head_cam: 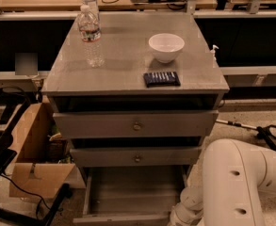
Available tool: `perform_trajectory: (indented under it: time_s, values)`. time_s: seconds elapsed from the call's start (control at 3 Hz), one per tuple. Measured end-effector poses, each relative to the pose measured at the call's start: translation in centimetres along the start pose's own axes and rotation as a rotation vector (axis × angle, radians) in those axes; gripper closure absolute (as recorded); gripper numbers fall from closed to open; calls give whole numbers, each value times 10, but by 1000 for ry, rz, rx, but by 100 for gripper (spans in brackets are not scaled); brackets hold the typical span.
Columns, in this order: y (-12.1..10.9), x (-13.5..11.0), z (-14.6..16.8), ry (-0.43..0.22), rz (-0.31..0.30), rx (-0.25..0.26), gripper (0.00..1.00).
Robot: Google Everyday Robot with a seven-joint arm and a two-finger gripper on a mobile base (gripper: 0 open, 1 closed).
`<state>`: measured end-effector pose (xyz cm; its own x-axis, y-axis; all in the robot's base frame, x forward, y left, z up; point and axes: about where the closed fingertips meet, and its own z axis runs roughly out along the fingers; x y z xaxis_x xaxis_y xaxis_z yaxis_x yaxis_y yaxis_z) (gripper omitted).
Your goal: Open bottom drawer
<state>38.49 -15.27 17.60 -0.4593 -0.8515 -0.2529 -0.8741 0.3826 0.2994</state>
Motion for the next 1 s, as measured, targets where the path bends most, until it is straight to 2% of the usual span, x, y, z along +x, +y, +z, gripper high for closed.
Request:
perform_trajectory:
  time_s: [0.33,0.67,1.0]
  values:
    - [0,0,0,0,0,0,88]
    - [0,0,0,0,0,0,100]
    - [0,0,0,0,0,0,100]
